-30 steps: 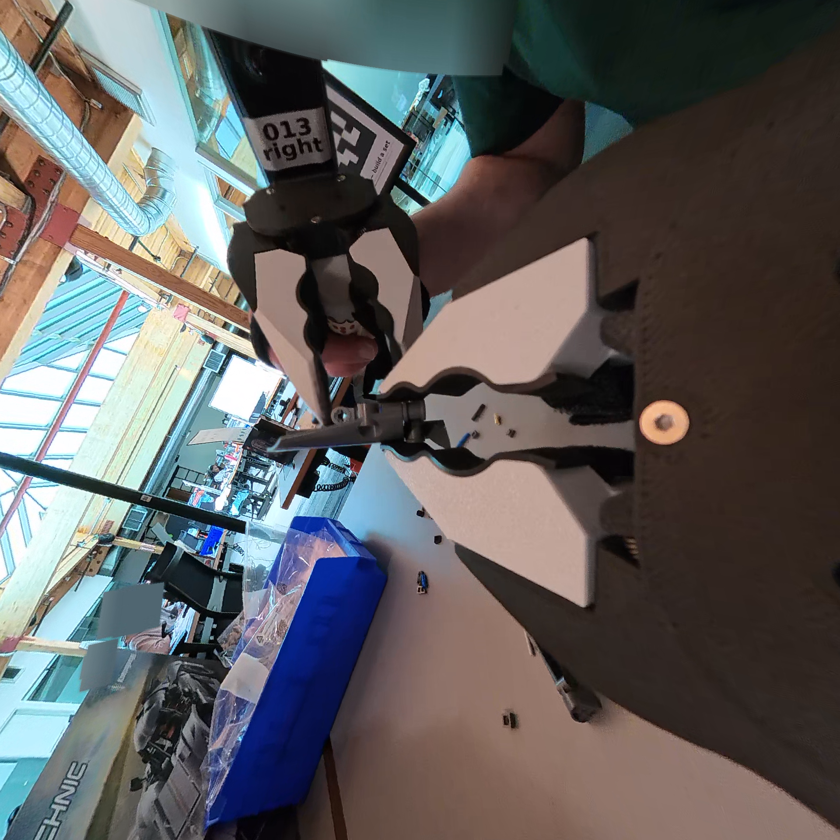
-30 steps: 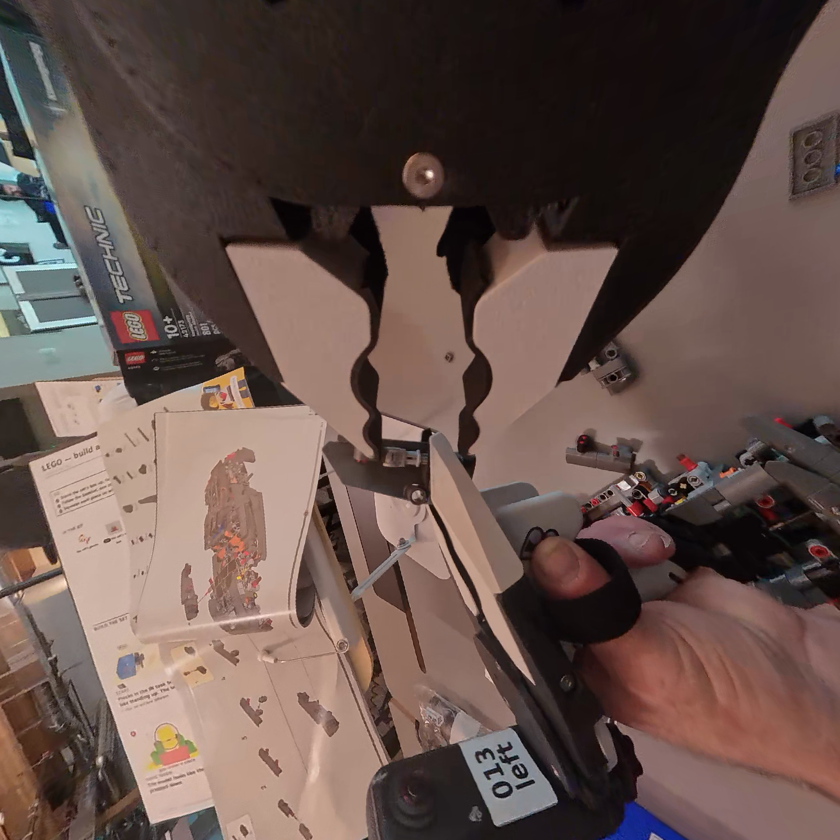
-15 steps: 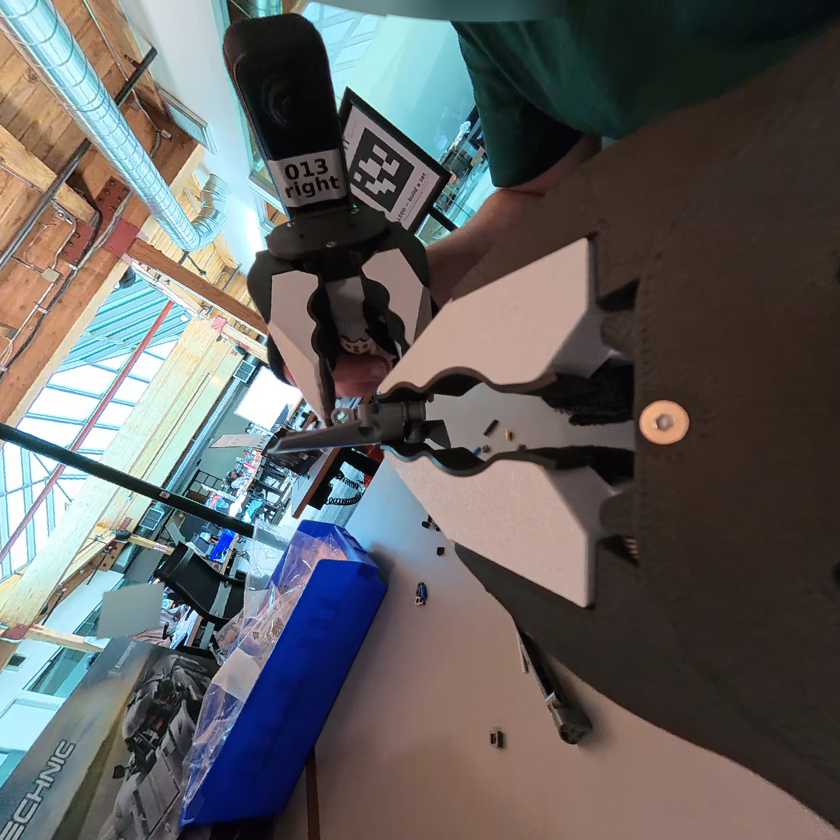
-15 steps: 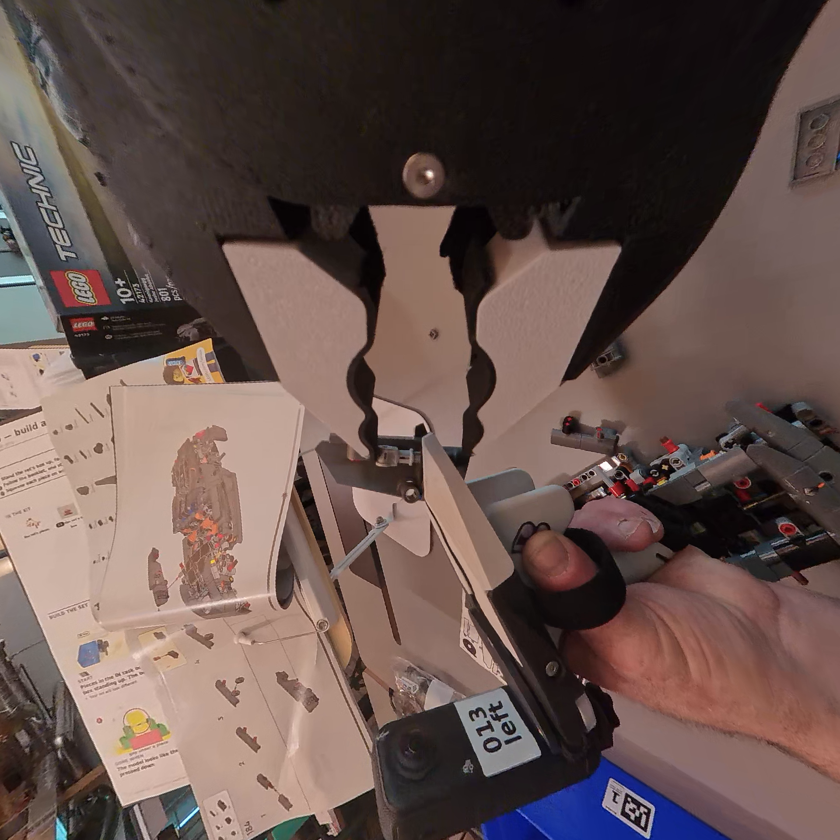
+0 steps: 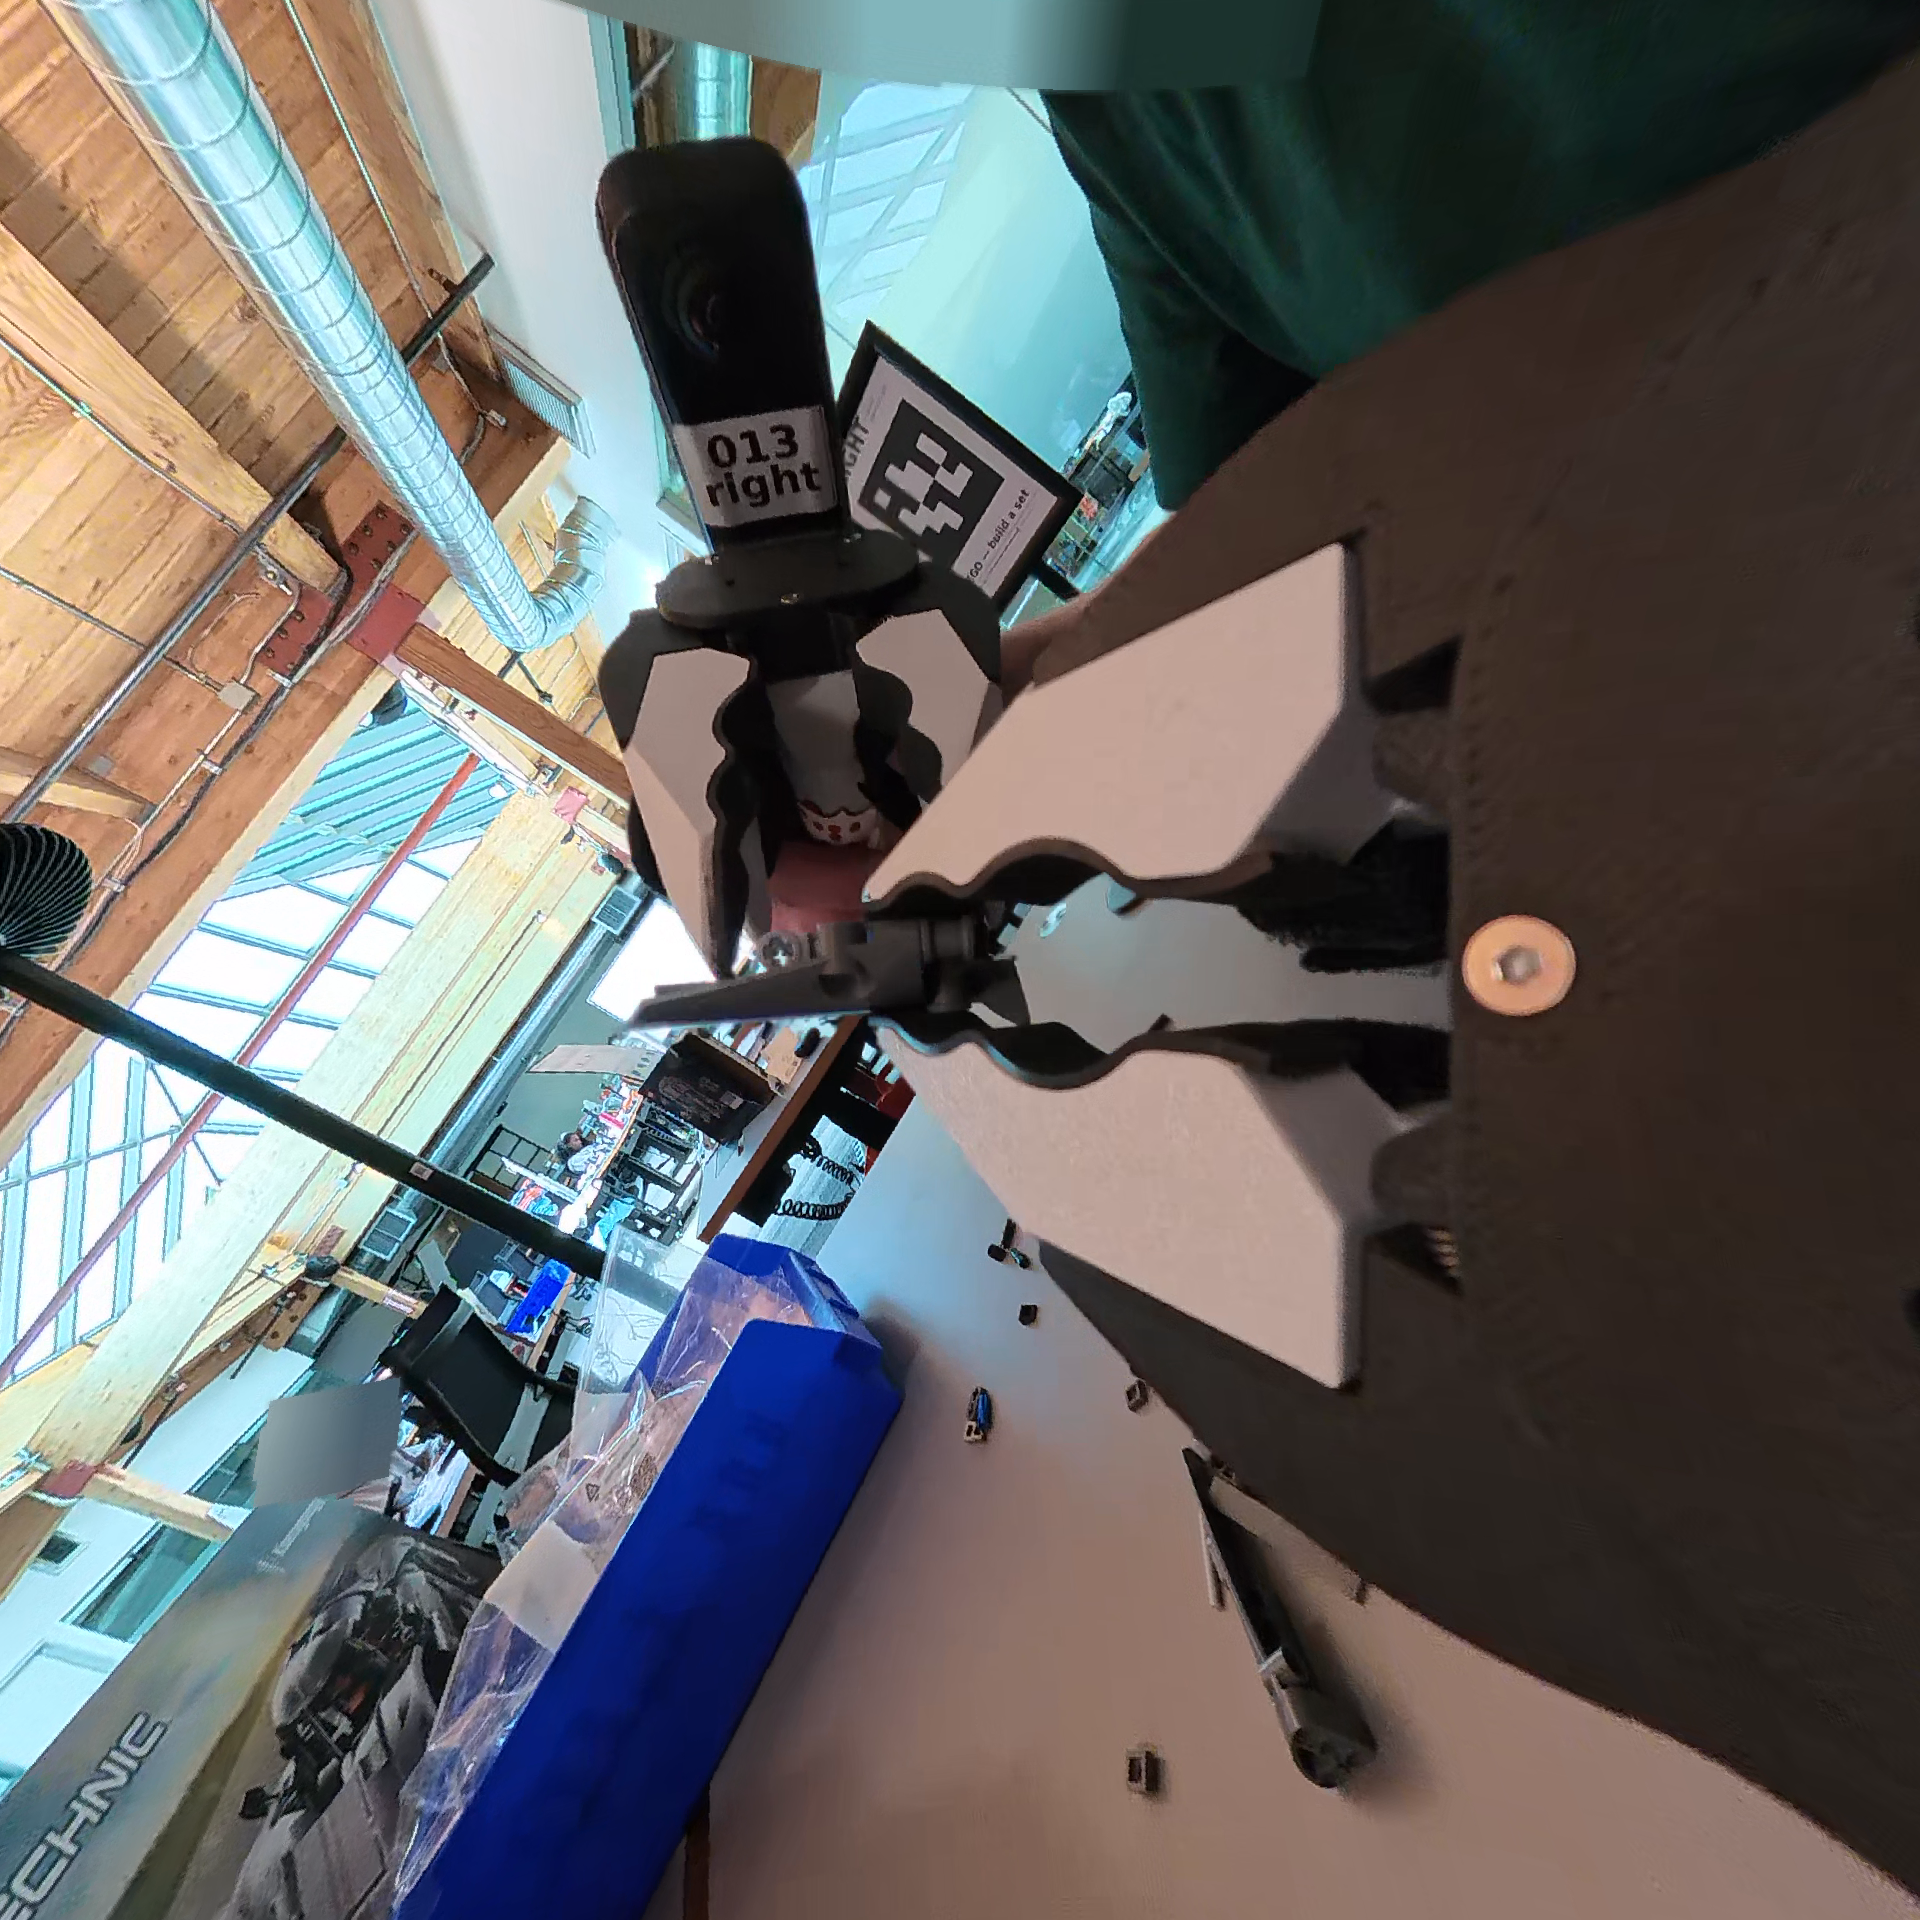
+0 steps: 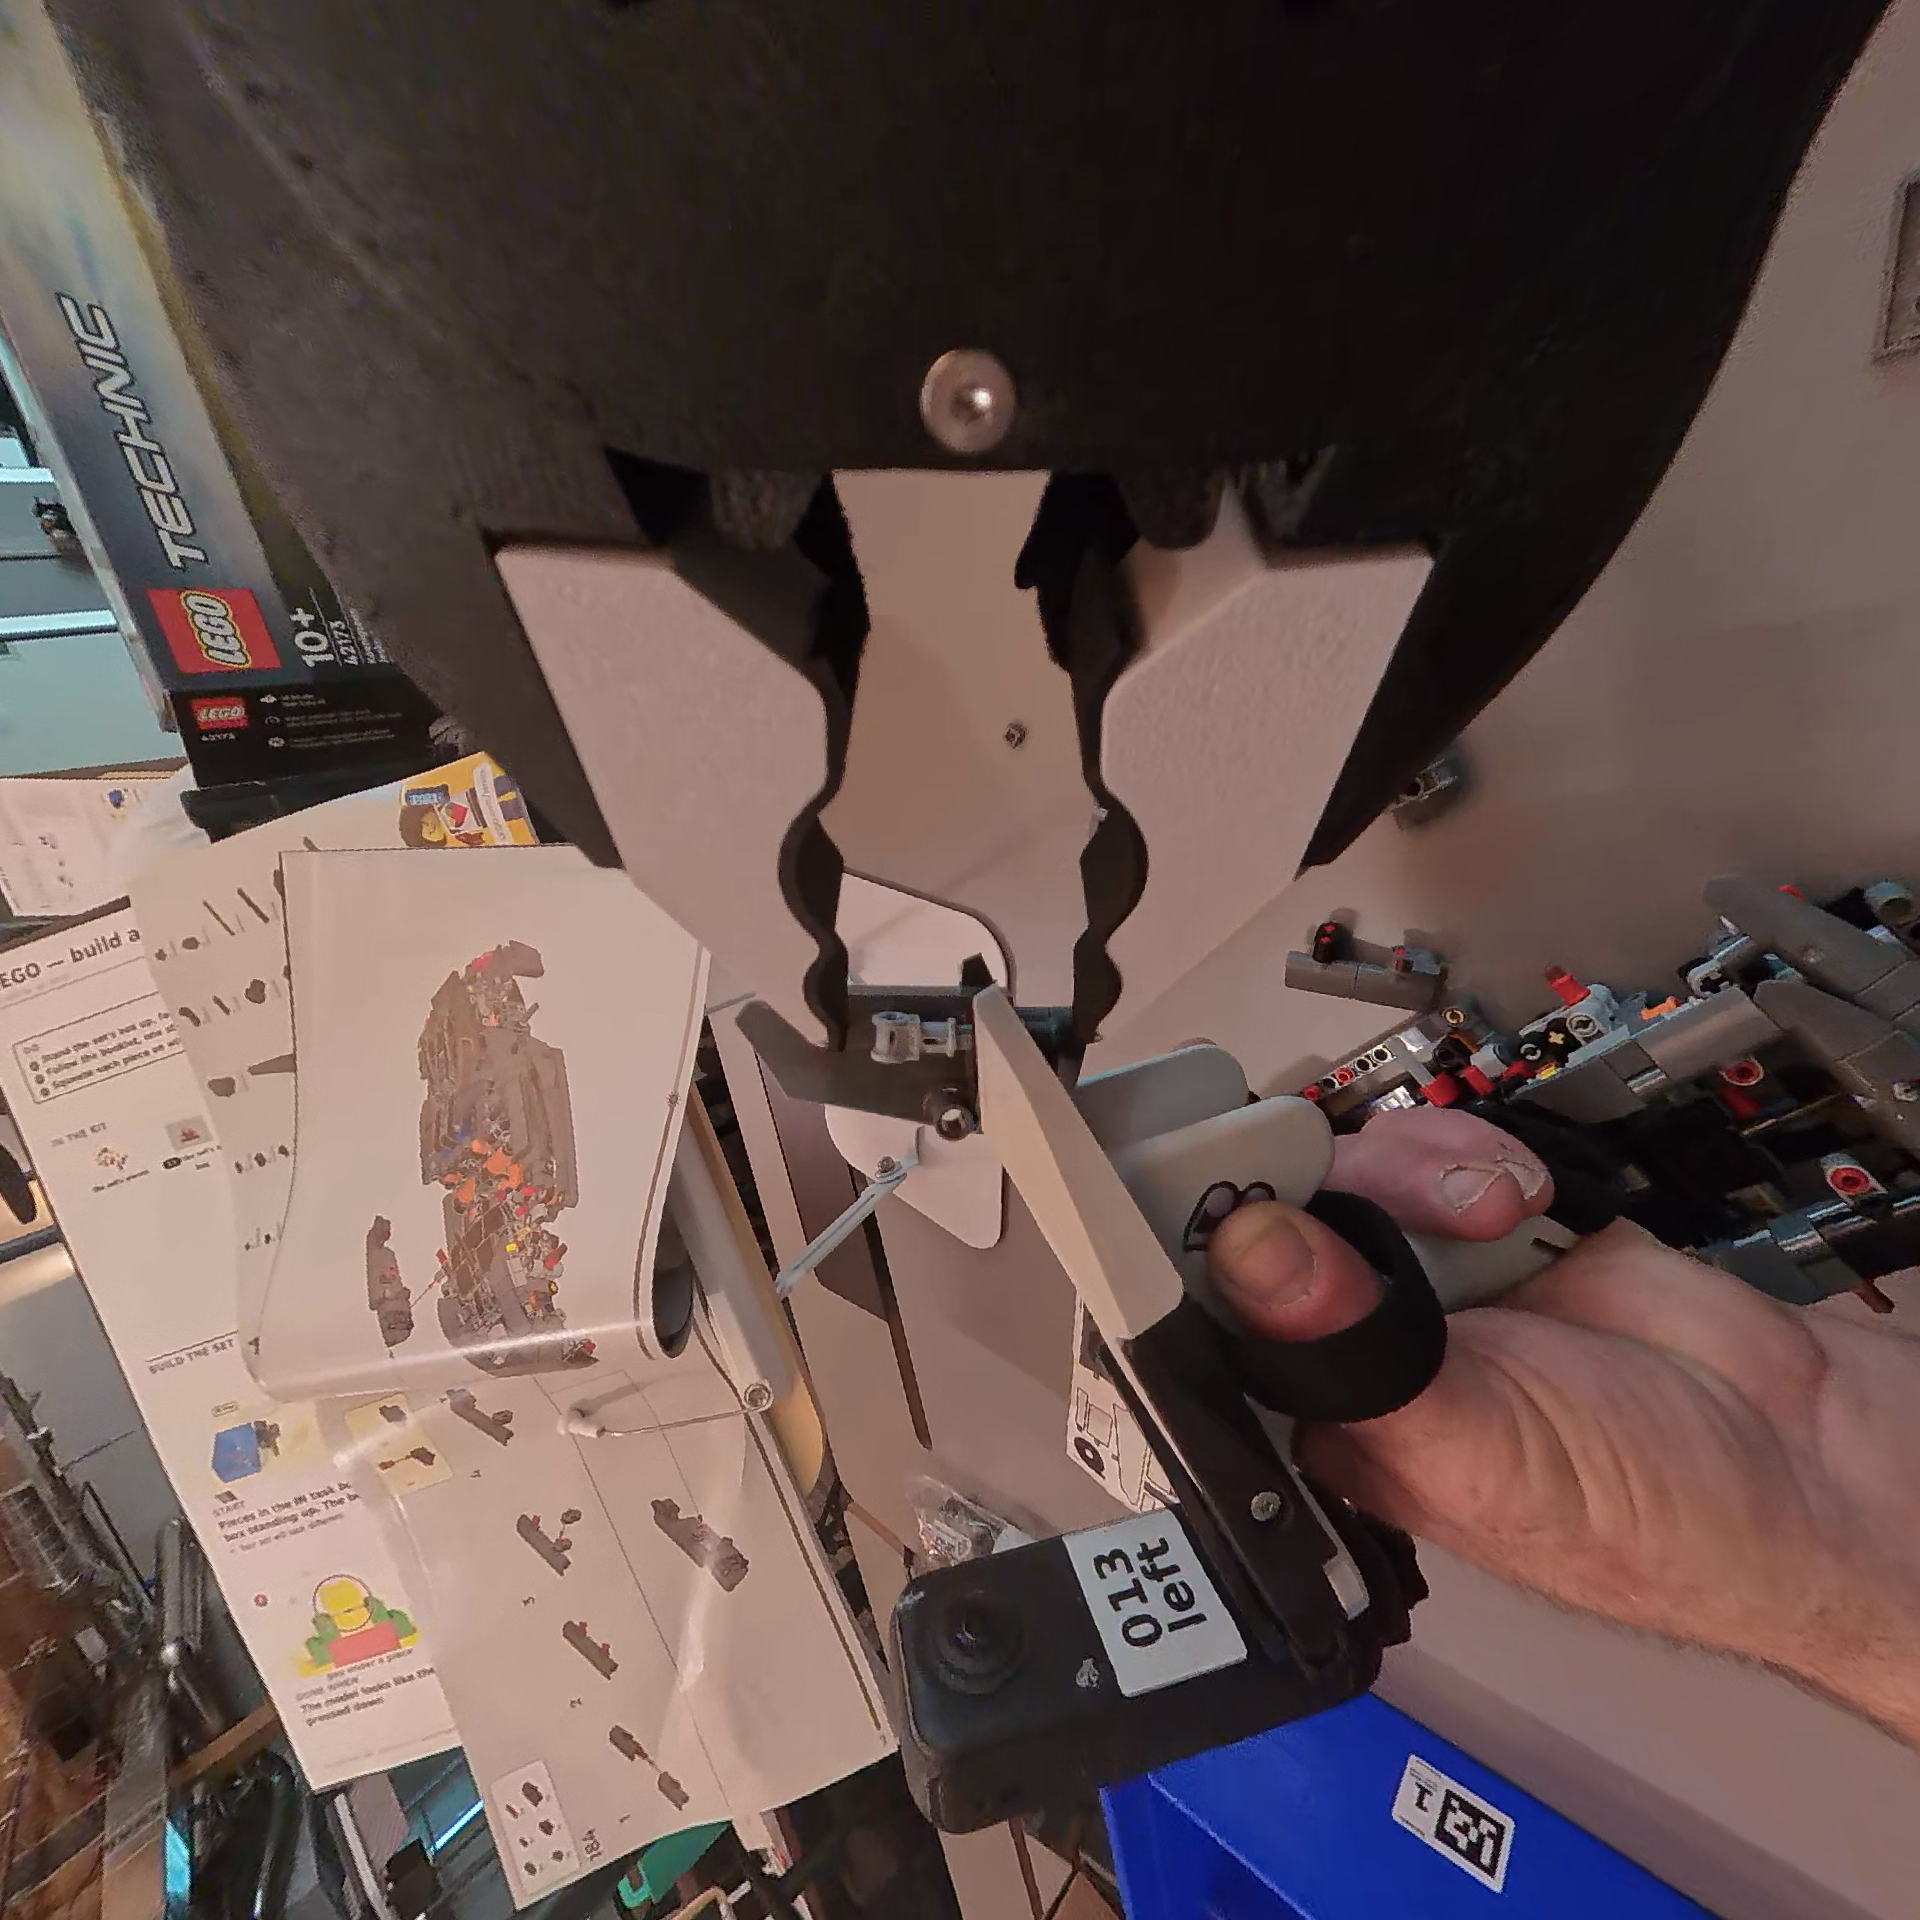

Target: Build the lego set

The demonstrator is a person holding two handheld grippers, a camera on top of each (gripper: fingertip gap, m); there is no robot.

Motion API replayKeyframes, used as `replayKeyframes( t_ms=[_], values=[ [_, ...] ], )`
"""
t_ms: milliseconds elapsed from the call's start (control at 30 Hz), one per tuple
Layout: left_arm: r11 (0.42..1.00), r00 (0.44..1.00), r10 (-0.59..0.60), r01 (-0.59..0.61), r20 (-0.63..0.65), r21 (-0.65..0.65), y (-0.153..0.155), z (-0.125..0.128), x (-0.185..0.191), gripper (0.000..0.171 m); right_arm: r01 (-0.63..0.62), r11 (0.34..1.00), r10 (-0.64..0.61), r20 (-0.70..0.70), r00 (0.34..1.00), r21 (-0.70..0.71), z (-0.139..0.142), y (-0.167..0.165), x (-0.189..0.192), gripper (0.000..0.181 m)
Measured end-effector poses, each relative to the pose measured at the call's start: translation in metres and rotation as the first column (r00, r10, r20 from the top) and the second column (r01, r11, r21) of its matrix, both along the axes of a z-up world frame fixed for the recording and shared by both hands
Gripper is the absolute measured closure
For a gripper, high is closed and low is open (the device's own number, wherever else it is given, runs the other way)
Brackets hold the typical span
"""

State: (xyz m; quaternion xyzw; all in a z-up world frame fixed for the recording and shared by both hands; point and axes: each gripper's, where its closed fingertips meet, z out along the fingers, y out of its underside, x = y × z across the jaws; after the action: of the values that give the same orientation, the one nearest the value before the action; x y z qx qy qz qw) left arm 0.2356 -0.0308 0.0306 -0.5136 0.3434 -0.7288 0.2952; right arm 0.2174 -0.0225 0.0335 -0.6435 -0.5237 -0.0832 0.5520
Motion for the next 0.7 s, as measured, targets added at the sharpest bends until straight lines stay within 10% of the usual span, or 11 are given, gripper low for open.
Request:
replayKeyframes(
  t_ms=[700],
  values=[
    [0.915,0.927,-0.224,0.306,0.301,-0.262,0.002,0.023,-0.022,0.157,-0.183,0.946,0.213,0.090,0.973,-0.267,0.013,0.003,-0.020,0.143]
  ],
)
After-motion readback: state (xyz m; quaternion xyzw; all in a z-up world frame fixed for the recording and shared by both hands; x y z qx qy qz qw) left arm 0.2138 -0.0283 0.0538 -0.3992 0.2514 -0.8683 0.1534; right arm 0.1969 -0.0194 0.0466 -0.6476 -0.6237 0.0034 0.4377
